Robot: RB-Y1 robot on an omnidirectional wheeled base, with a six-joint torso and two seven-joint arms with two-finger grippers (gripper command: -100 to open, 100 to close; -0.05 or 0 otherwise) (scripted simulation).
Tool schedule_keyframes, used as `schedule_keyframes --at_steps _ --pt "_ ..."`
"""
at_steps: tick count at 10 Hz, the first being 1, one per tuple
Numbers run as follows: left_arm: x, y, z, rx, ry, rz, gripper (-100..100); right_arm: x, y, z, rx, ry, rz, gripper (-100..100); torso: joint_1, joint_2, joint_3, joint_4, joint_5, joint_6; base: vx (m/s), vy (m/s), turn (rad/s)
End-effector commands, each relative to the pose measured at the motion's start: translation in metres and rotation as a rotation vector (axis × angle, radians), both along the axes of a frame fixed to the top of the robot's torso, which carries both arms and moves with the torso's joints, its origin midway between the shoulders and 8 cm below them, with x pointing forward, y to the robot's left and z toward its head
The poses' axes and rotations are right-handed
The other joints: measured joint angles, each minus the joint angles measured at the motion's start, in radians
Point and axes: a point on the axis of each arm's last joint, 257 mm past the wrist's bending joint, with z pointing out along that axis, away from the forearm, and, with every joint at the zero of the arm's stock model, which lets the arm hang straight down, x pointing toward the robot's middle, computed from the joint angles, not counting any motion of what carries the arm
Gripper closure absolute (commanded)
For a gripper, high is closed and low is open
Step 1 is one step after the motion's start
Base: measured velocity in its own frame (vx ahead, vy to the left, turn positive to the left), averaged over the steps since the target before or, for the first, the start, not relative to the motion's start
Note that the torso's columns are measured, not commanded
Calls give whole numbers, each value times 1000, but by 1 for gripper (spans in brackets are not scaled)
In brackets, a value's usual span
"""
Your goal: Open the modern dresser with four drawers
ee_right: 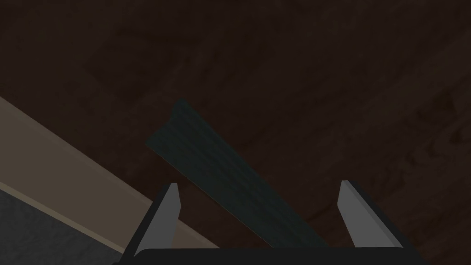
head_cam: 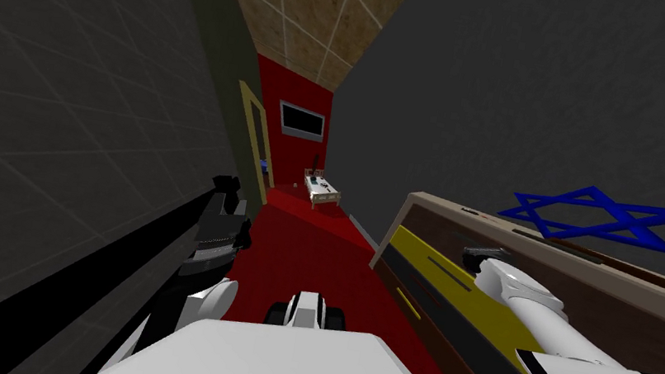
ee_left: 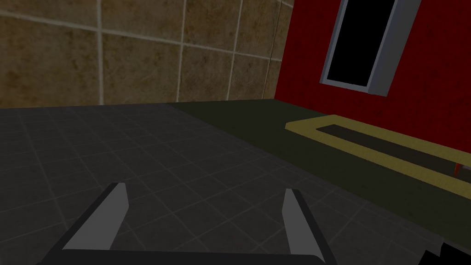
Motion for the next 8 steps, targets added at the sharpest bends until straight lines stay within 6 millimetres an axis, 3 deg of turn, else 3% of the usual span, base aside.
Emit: schedule_keyframes --at_steps 1,6,7,8 --pt "0 0 0 0 0 0 0 -4 -2 -1 3 8 -27 -100 0 1 0 0 0 -1 -75 -37 82" --pt "0 0 0 0 0 0 0 -9 -4 -5 19 16 -68 -100 0 0 0 0 0 0 -69 -36 91" --pt "0 0 0 0 0 0 0 -7 -3 -3 10 13 -49 100 1 -2 -1 0 0 0 52 25 -218" --pt "0 0 0 0 0 0 0 -4 -2 -2 -4 22 -25 100 2 -5 -3 -2 0 1 132 79 -223"
